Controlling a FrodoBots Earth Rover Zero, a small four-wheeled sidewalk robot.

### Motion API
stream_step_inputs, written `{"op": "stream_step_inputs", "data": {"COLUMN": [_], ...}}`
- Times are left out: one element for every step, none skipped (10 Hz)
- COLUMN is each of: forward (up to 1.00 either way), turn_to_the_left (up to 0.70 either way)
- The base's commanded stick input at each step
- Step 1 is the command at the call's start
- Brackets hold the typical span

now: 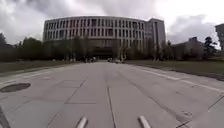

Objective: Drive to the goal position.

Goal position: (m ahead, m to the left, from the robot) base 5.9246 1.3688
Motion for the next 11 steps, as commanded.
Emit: {"op": "stream_step_inputs", "data": {"forward": [0.7,0.7,0.7,0.7,0.7,0.7,0.7,0.7,0.7,0.7,0.7], "turn_to_the_left": [0.01,0.01,0.01,0.01,0.01,0.01,0.01,0.01,0.01,0.01,0.01]}}
